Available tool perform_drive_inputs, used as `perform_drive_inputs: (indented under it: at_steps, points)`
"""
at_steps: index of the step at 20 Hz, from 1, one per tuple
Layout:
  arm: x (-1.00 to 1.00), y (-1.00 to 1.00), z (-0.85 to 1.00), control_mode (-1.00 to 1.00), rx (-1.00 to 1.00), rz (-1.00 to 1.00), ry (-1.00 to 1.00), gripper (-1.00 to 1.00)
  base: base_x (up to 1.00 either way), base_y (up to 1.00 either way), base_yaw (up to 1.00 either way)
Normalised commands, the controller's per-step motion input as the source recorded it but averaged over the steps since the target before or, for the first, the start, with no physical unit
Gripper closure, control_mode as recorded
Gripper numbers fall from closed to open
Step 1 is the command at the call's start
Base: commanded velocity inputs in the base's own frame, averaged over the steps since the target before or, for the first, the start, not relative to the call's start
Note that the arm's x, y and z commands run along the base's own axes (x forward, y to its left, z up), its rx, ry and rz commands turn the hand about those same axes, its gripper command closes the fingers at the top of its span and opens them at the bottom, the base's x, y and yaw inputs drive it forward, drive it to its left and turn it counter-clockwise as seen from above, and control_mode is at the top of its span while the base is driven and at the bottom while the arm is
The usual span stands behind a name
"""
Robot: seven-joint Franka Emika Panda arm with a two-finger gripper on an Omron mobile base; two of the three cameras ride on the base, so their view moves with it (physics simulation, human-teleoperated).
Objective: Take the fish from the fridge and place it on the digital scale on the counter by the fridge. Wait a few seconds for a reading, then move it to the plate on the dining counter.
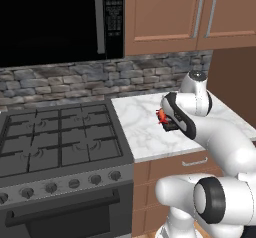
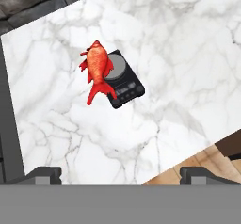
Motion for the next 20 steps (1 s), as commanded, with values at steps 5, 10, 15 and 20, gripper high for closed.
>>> perform_drive_inputs:
  at_steps: [5, 10, 15, 20]
  points:
    - [0.0, 0.0, 0.0, -1.0, 0.0, 0.0, 0.0, -1.0, 0.0, 0.0, 0.0]
    - [0.0, 0.0, 0.0, -1.0, 0.0, 0.0, 0.0, -1.0, 0.0, 0.0, 0.0]
    - [0.0, 0.0, 0.0, -1.0, 0.0, 0.0, 0.0, -1.0, 0.0, 0.0, 0.0]
    - [0.0, 0.0, 0.0, -1.0, 0.0, 0.0, 0.0, -1.0, 0.0, 0.0, 0.0]
